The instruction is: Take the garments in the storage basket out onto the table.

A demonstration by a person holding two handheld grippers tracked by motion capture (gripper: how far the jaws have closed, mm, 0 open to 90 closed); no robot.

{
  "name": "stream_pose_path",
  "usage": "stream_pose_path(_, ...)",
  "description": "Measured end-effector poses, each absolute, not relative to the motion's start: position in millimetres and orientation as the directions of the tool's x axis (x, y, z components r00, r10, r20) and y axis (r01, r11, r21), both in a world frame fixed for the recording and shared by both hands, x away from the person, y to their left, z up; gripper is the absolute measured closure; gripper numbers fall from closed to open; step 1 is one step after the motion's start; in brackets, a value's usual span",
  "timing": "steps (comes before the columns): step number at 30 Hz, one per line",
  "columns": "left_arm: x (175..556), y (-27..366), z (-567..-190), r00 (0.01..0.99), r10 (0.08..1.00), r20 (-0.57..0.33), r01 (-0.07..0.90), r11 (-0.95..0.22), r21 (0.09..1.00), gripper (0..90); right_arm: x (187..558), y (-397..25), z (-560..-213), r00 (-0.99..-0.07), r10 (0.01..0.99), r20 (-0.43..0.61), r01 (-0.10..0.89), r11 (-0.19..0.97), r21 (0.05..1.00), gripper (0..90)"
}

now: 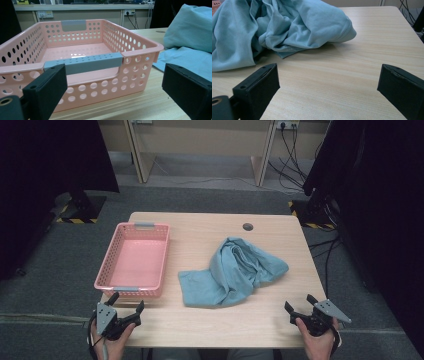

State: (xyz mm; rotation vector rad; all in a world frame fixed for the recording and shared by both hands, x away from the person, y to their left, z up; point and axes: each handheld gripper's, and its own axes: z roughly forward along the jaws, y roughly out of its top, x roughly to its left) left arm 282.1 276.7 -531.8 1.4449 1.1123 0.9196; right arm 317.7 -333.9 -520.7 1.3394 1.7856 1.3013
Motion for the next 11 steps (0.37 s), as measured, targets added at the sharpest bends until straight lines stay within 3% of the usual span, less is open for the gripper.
stream_pose_path(11,281.4,277.2,-532.0,0.28,0.96,-0.023,0.152,-0.02,0.988,4.8,316.4,-334.4,-520.8,-0.348,0.93,0.12,0.386,0.026,0.922,2.7)
